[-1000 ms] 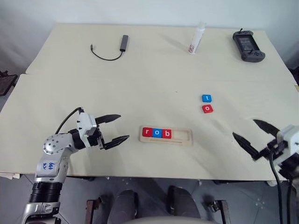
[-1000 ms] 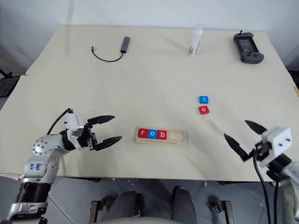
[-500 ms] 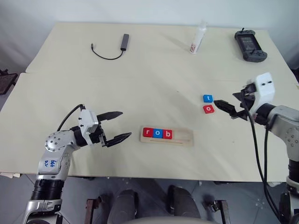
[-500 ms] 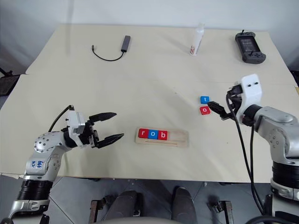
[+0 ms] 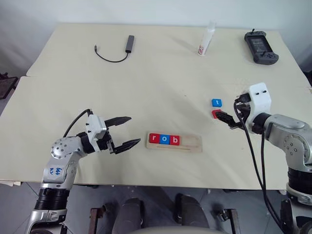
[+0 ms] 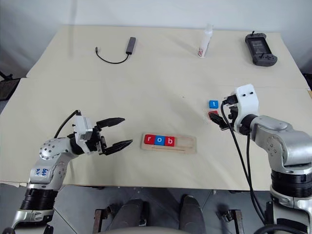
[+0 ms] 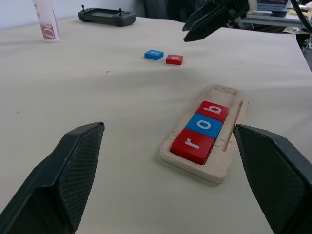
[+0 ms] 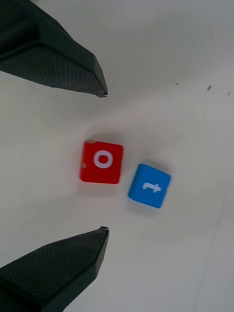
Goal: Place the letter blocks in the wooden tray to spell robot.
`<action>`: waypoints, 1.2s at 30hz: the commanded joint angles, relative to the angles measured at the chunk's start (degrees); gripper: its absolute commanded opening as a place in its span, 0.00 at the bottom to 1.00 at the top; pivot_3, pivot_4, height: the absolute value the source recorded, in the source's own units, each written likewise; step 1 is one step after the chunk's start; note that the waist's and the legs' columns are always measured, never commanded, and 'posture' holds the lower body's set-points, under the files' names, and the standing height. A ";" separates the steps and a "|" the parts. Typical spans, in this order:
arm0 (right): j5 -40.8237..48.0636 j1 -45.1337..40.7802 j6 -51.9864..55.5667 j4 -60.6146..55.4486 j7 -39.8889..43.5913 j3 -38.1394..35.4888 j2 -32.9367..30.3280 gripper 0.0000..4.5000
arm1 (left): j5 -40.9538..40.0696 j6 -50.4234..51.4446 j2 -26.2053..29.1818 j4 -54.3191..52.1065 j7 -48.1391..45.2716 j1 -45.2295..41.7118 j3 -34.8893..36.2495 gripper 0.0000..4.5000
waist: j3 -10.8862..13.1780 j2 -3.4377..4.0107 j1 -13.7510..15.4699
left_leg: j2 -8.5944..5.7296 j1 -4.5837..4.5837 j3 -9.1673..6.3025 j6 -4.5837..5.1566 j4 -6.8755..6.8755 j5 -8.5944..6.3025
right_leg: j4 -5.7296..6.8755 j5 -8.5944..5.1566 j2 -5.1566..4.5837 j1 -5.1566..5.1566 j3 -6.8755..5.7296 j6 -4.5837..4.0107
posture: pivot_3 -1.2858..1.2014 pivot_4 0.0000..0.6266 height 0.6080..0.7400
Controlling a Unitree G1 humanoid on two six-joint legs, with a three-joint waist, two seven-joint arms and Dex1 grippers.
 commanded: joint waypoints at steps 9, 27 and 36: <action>-9.76 -0.15 -9.86 7.80 -7.16 3.27 7.96 0.99 | -0.22 0.51 0.28 -5.45 1.30 1.80 -0.09 1.00 | 0.00 0.00 -0.53 | -0.02 0.00 0.03 0.00 -0.02 0.00 | 0.00 0.00 0.00 -0.03 0.02 0.00 | 0.52 0.24 1.00; -9.89 -3.72 -9.62 14.13 -3.50 2.46 10.62 0.33 | -0.29 1.40 0.17 -6.52 1.05 0.91 -1.20 1.00 | -0.01 0.01 -1.51 | 0.01 0.05 0.05 -0.02 -0.01 0.01 | 0.07 0.00 0.01 -0.01 0.05 0.00 | 0.52 0.24 1.00; -7.42 0.64 -0.21 0.57 -3.27 -3.46 7.86 0.32 | -0.08 1.34 -0.94 -3.55 -0.21 -2.58 -3.43 1.00 | 0.00 0.01 -0.74 | 0.00 0.00 0.02 -0.02 -0.03 0.01 | 0.05 0.00 0.01 -0.04 0.03 0.00 | 0.52 0.24 1.00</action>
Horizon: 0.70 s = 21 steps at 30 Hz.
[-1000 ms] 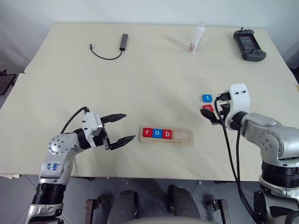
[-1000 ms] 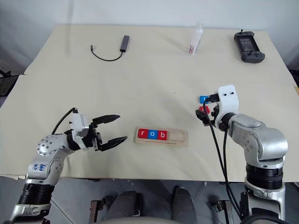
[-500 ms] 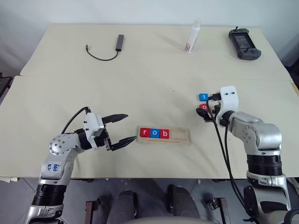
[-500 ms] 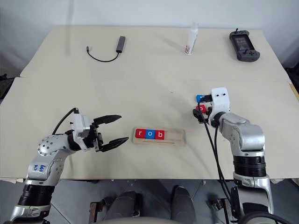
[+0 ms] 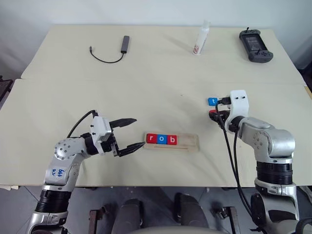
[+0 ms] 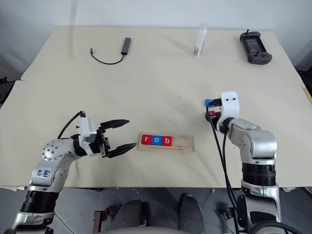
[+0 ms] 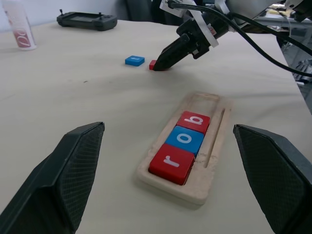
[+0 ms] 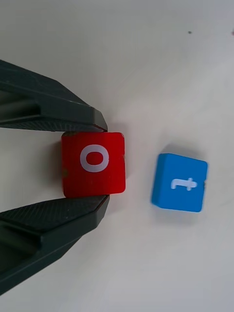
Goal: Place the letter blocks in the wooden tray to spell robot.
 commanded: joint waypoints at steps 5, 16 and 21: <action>3.44 7.10 14.71 -21.68 -1.11 -9.91 -0.22 0.32 | 0.18 -1.09 -0.97 2.90 -2.16 -3.34 -1.27 1.00 | 0.00 0.00 0.64 | -0.01 -0.01 0.01 0.00 0.00 0.00 | -0.03 0.00 0.00 0.00 0.00 0.00 | 0.52 0.24 1.00; 0.76 19.89 25.03 -41.61 -4.46 -10.98 10.66 0.32 | 0.94 -3.34 -2.36 8.95 -6.64 -7.45 -3.12 1.00 | -0.01 -0.01 0.48 | -0.03 0.03 0.03 0.02 -0.03 -0.01 | -0.01 0.00 0.02 -0.01 0.09 0.00 | 0.52 0.24 1.00; 1.64 20.23 24.07 -40.72 -0.95 -11.26 7.88 0.62 | 1.23 -4.20 -2.44 10.18 -7.35 -7.95 -2.97 1.00 | -0.01 -0.01 0.52 | -0.03 0.04 0.03 0.02 -0.04 -0.01 | -0.01 0.00 0.03 -0.02 0.09 0.00 | 0.52 0.24 1.00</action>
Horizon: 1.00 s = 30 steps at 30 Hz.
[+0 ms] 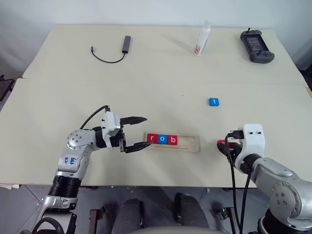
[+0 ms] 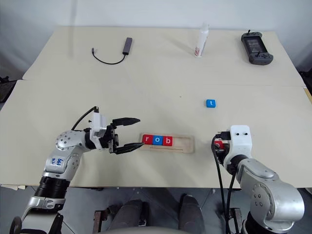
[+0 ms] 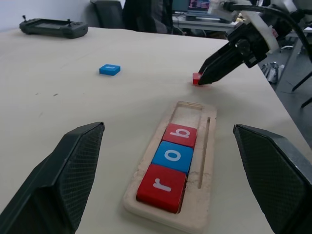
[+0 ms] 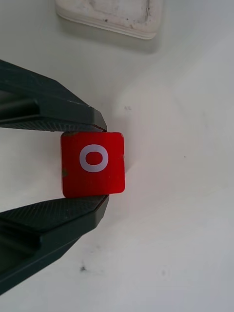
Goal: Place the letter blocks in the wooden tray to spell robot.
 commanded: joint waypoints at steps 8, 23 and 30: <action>6.09 1.17 -14.77 8.99 21.00 -3.24 -23.93 0.99 | 0.43 -2.43 0.68 -0.31 -0.48 0.48 0.92 1.00 | 0.01 -0.01 0.13 | -0.02 -0.01 0.00 0.07 -0.02 -0.04 | -0.08 0.00 -0.01 0.02 0.00 0.00 | 0.52 0.24 1.00; -5.39 -0.81 -80.57 50.34 66.76 14.09 -45.39 0.99 | -0.82 0.37 3.26 -8.01 1.42 6.05 2.90 1.00 | 0.06 -0.10 0.09 | 0.02 0.08 0.06 0.10 0.08 -0.05 | -0.37 0.11 -0.01 0.25 -0.02 0.20 | 0.52 0.24 1.00; -8.72 -7.34 -87.15 59.13 68.00 19.40 -42.73 0.99 | -0.75 0.79 4.15 -9.87 1.71 7.67 3.31 1.00 | 0.06 -0.09 0.32 | 0.02 0.03 0.01 0.07 0.11 -0.03 | -0.41 0.11 -0.02 0.27 -0.11 0.20 | 0.52 0.24 1.00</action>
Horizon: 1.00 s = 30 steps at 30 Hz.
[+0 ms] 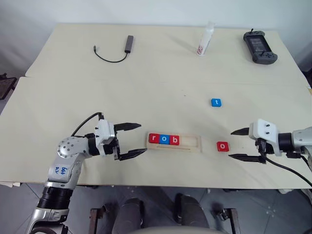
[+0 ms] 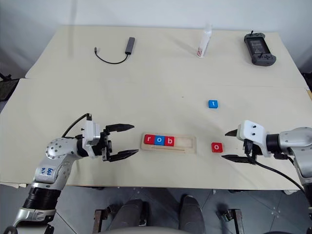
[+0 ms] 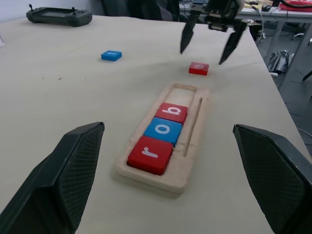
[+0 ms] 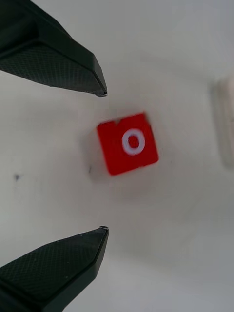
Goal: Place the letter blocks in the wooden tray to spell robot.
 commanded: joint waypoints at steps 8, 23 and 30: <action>0.42 -0.95 0.56 -1.23 1.12 3.09 2.51 0.87 | -1.95 0.45 0.81 -2.60 -0.34 1.02 0.91 1.00 | 0.00 0.00 -0.05 | 0.00 0.01 0.00 -0.01 0.00 0.00 | 0.01 0.00 0.00 0.01 -0.01 0.00 | 0.52 0.24 1.00; 5.34 -7.47 13.37 -11.35 2.06 4.08 2.03 0.33 | -1.47 -2.39 0.49 -2.18 -1.79 1.65 0.85 1.00 | 0.01 0.05 -0.30 | 0.02 0.03 0.00 -0.03 0.01 0.01 | 0.02 0.00 0.01 0.01 -0.01 -0.01 | 0.52 0.24 1.00; 3.79 -14.28 25.93 -19.27 -2.62 12.14 6.58 0.33 | -1.16 -2.85 0.15 -2.98 0.16 3.23 0.98 1.00 | 0.01 0.05 0.22 | 0.04 -0.01 -0.09 -0.06 0.03 0.03 | 0.04 0.03 0.01 0.00 -0.05 -0.05 | 0.52 0.24 1.00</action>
